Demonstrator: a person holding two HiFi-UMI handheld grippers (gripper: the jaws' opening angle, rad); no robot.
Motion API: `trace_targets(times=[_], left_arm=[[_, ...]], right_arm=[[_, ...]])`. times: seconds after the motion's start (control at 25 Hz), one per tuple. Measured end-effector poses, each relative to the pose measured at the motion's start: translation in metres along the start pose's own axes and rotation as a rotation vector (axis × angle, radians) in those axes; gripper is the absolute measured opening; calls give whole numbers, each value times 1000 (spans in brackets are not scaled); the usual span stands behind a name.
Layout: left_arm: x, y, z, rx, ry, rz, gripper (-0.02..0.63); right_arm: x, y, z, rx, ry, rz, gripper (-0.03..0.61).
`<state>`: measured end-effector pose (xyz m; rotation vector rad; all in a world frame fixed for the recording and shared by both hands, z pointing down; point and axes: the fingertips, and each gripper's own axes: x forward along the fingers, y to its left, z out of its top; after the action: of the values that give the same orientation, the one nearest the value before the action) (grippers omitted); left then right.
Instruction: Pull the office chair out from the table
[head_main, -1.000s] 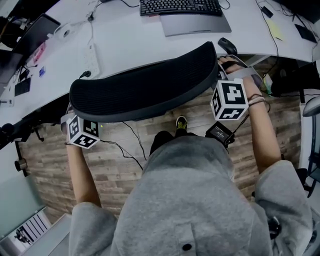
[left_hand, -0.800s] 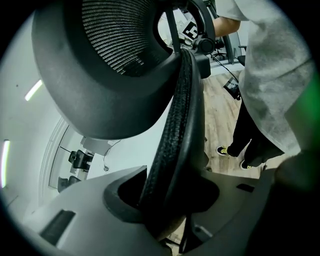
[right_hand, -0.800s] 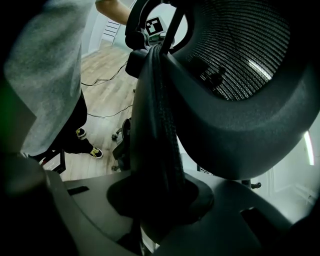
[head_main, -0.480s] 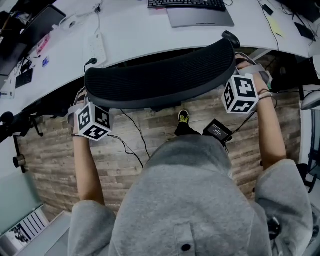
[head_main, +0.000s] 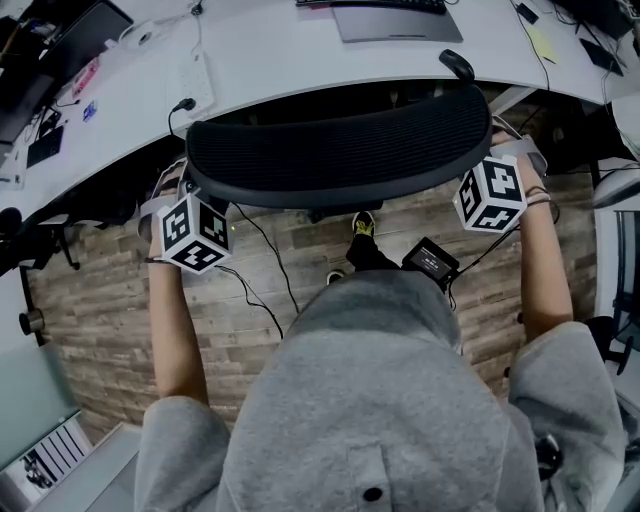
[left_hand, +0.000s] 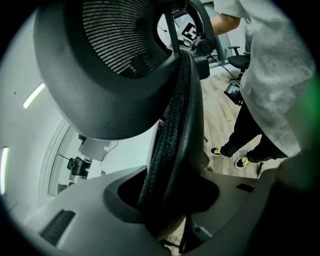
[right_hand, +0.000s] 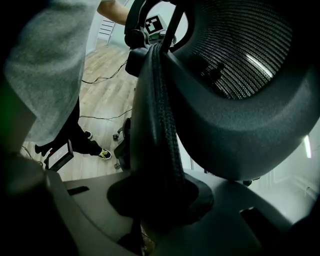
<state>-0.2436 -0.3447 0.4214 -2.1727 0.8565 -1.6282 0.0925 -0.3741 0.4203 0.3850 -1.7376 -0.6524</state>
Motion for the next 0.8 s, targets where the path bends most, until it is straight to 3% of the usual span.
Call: trace_targets(times=[0.52, 0.8], left_arm=[[-24, -47, 15, 40, -23, -20, 167], [-46, -65, 1, 76, -49, -29, 166]], right_arm=[[-42, 54, -6, 33, 20, -1, 107], [-69, 88, 19, 63, 19, -34, 107]])
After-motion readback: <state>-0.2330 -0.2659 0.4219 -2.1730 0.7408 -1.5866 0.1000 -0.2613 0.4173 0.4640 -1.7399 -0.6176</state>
